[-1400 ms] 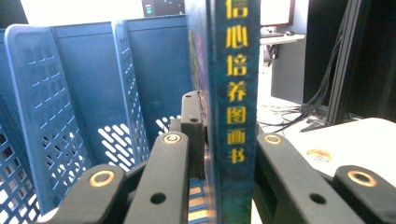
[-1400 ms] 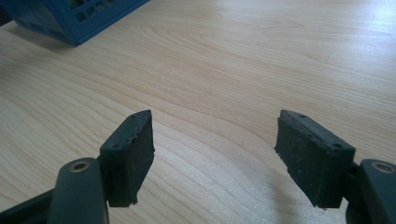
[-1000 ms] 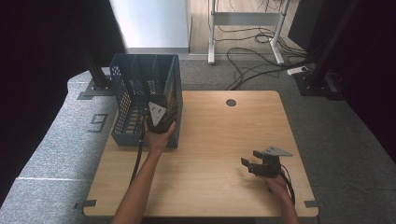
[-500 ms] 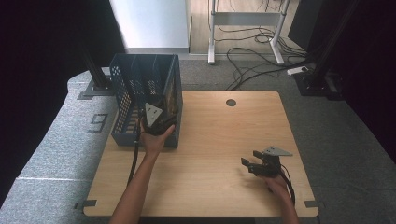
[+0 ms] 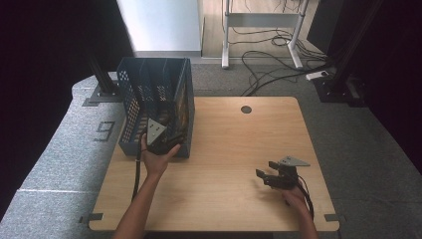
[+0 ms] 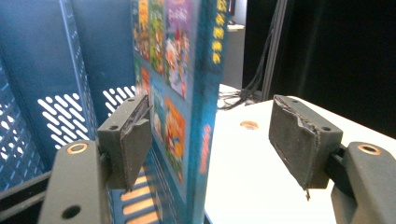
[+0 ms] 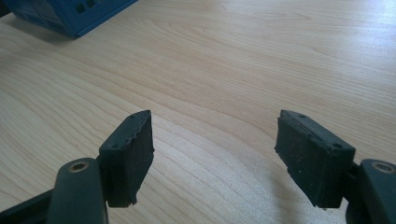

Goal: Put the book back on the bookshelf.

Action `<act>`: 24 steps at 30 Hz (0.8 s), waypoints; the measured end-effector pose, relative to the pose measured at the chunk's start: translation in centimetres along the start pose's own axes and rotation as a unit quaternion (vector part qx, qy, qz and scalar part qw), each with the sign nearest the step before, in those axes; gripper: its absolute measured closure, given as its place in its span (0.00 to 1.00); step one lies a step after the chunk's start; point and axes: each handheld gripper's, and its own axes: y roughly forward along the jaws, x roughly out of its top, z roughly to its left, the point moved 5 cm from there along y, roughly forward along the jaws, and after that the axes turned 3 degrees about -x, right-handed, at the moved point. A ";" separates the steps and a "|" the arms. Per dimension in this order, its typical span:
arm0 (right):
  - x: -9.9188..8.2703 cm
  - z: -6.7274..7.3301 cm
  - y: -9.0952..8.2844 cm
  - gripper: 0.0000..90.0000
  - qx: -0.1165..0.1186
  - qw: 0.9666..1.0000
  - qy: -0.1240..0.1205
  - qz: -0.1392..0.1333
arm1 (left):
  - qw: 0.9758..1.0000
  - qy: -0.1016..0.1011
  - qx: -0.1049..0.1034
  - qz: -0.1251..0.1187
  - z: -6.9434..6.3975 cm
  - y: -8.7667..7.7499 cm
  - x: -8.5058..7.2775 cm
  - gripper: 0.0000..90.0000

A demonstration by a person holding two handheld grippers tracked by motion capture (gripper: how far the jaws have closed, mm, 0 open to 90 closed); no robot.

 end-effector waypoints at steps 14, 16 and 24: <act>0.0 0.0 0.0 0.30 -0.001 1.000 -0.001 0.001 | 0.999 -0.015 -0.031 0.022 -1.5 -3.3 -3.8 0.33; 0.0 0.0 0.0 0.30 -0.001 1.000 -0.001 0.000 | 0.999 -0.009 -0.036 0.028 -1.8 -3.5 -4.2 0.33; 0.1 -0.3 -0.3 0.30 -0.002 1.000 0.004 -0.004 | 0.998 -0.004 -0.058 0.039 -2.8 -4.7 -5.5 0.32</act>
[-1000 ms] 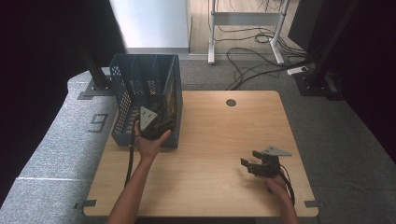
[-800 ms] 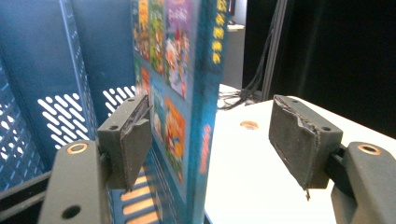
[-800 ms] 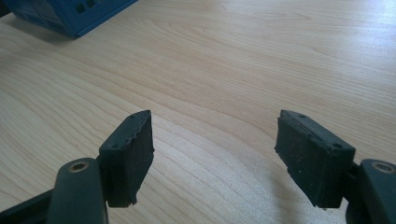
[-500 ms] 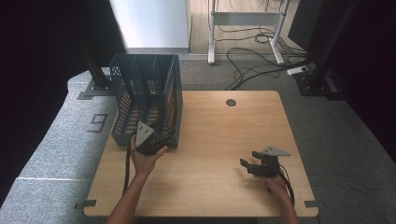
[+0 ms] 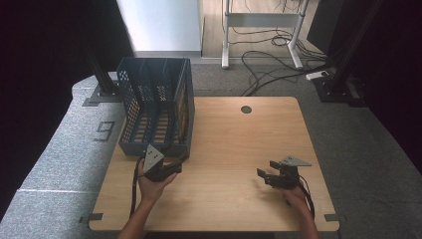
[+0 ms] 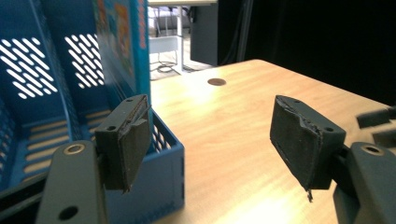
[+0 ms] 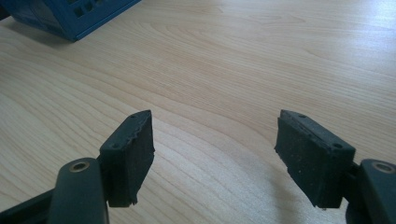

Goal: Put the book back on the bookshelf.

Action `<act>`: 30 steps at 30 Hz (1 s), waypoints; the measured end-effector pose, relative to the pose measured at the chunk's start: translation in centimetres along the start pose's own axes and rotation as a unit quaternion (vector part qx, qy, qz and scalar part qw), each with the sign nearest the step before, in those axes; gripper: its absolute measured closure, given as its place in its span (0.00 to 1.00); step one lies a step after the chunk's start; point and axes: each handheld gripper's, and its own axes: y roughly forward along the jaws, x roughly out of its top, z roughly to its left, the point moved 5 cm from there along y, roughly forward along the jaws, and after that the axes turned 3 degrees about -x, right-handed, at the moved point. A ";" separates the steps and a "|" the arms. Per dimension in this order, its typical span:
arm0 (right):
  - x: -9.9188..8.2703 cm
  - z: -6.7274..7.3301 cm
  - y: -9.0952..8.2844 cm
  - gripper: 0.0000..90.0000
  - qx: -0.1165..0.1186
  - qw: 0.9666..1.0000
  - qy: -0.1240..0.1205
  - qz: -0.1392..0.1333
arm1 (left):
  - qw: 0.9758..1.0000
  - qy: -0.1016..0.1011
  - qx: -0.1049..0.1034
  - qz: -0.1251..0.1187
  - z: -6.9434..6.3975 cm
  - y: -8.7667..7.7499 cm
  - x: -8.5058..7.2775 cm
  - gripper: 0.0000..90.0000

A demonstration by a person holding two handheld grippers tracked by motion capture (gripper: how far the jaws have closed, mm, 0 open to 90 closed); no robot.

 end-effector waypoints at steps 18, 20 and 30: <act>-0.2 0.0 0.2 0.30 -0.001 1.000 -0.001 0.005 | 0.998 -0.011 -0.025 0.050 -0.7 -2.1 -4.9 0.32; -0.3 -0.1 0.2 0.30 -0.002 1.000 0.000 0.005 | 0.998 -0.011 -0.028 0.057 -0.8 -2.1 -5.5 0.32; -0.3 0.0 0.1 0.30 -0.004 1.000 -0.003 0.004 | 0.997 -0.004 -0.023 0.078 -0.8 -2.2 -7.3 0.32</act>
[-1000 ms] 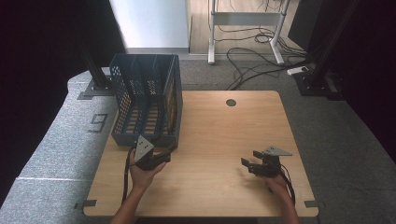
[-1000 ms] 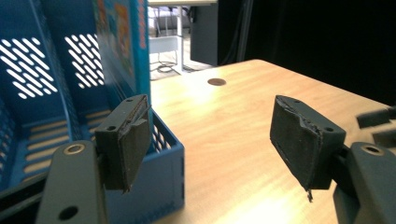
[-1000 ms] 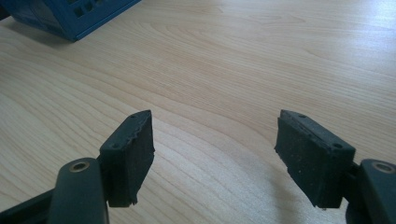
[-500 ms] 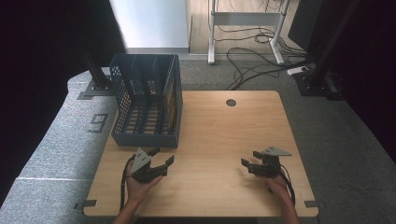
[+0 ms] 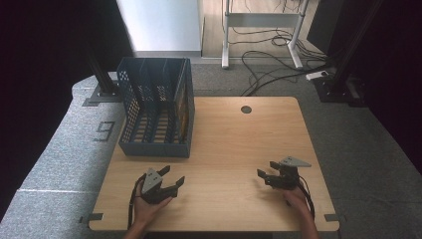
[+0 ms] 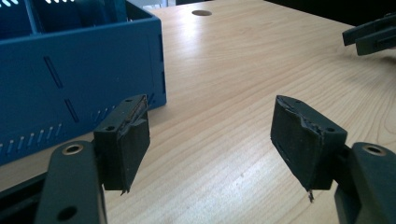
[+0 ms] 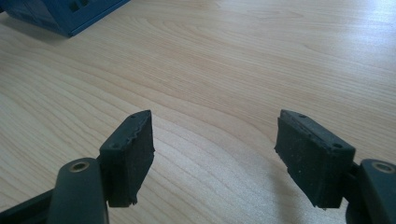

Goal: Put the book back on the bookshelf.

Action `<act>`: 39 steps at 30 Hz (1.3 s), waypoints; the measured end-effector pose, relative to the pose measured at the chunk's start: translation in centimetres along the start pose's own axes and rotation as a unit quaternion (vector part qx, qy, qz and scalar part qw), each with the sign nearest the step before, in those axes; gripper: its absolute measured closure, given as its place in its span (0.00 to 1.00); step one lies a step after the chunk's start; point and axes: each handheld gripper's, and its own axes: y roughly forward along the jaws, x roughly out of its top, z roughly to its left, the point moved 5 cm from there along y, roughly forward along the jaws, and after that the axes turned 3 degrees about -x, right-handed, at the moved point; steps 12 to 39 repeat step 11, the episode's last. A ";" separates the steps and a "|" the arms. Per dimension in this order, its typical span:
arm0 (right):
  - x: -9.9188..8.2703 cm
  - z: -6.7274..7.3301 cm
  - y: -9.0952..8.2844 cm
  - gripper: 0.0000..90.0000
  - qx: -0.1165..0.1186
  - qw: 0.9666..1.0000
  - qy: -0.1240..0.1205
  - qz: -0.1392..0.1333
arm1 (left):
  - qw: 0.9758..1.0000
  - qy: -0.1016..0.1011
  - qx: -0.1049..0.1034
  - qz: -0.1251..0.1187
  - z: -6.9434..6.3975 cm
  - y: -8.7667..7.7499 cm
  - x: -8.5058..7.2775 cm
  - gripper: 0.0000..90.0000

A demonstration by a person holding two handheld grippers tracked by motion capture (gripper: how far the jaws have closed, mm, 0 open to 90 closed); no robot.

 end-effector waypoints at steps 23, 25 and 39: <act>0.0 0.3 0.2 0.30 -0.002 1.000 -0.005 0.003 | 1.000 -0.002 0.003 -0.001 0.3 -0.3 -0.1 0.31; 0.0 0.3 0.2 0.30 -0.002 1.000 -0.005 0.003 | 1.000 -0.002 0.003 -0.001 0.3 -0.3 -0.1 0.31; 0.0 0.3 0.2 0.30 -0.002 1.000 -0.005 0.003 | 1.000 -0.002 0.003 -0.001 0.3 -0.3 -0.1 0.31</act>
